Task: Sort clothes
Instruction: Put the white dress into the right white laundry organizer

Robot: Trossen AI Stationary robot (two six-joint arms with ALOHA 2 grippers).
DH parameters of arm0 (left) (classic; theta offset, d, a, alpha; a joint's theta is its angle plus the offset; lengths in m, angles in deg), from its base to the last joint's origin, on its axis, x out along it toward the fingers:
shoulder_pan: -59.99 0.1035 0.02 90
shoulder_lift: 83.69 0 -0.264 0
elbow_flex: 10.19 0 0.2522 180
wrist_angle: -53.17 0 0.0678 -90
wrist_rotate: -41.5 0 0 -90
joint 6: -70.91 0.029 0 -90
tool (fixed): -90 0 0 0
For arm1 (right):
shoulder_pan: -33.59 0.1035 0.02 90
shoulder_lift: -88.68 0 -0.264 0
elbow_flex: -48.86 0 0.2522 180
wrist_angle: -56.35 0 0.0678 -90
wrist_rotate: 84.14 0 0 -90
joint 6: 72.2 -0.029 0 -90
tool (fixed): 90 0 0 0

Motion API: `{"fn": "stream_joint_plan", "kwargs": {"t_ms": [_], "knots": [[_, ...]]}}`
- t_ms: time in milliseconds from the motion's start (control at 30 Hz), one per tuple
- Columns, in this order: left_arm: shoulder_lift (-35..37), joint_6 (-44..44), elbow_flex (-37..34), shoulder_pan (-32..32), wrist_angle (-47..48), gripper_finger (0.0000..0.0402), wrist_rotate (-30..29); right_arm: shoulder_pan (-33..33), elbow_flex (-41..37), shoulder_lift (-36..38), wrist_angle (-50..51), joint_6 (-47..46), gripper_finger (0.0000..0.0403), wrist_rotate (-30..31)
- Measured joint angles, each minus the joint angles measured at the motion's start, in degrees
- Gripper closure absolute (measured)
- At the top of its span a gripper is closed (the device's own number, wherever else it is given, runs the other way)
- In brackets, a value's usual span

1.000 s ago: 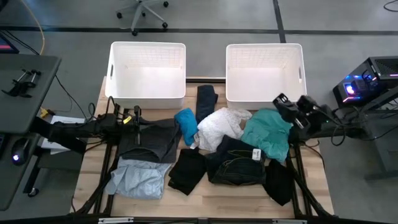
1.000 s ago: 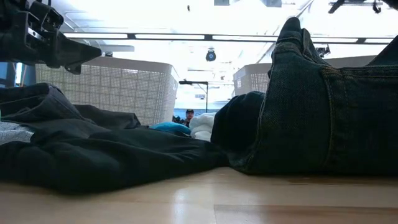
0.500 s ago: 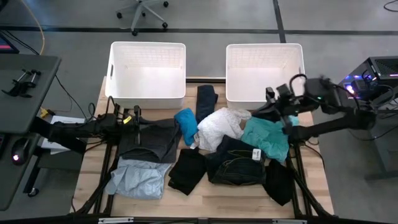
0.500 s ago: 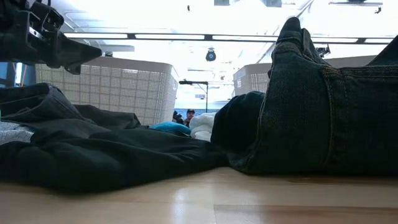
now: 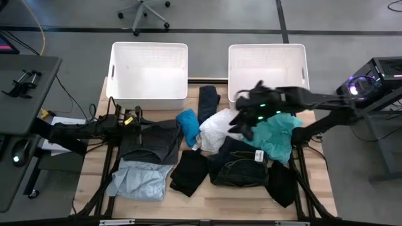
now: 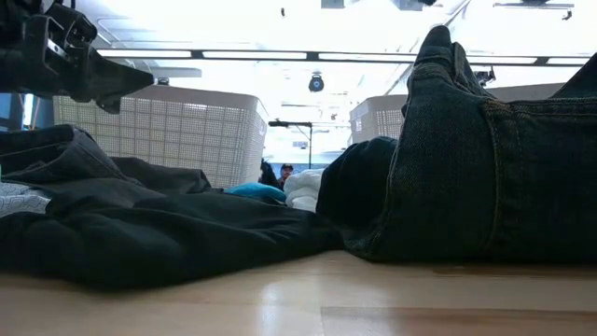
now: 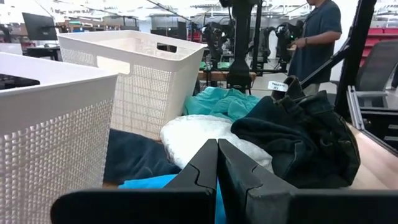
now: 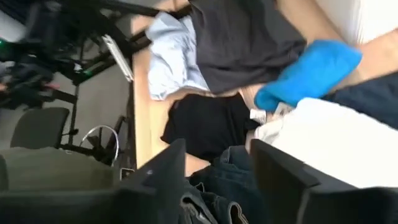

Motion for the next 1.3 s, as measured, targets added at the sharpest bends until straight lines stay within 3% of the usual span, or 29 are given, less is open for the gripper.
{"fn": "stream_joint_plan", "kwargs": {"t_ms": [233,400,567,800,1067,1200,1300], "knots": [[0.0,-1.6,0.0,0.0,0.0,0.0401,0.0,0.0,6.9,-13.9,5.2,-4.4,0.0165,3.6],[0.0,-5.4,0.0,0.0,0.0,0.0401,0.0,-1.0,10.8,-23.2,11.3,-7.9,0.016,9.5],[0.0,-14.9,0.0,0.0,0.0,0.0401,0.0,-2.3,11.1,-31.1,12.6,-12.8,0.0159,14.7],[0.0,-18.8,0.0,0.0,0.0,0.0401,0.0,-3.8,11.1,-40.9,15.5,-19.6,0.0159,15.1],[0.0,-26.0,0.0,0.0,0.0,0.0401,0.0,-4.2,11.4,-47.5,13.7,-18.6,0.016,15.1],[0.0,-26.4,0.0,0.0,0.0,0.0401,0.0,-4.5,11.6,-50.6,13.5,-17.5,0.0189,14.4],[0.0,-27.6,0.0,0.0,0.0,0.0401,0.0,-4.4,11.7,-52.2,12.7,-16.1,0.0251,14.4]]}}
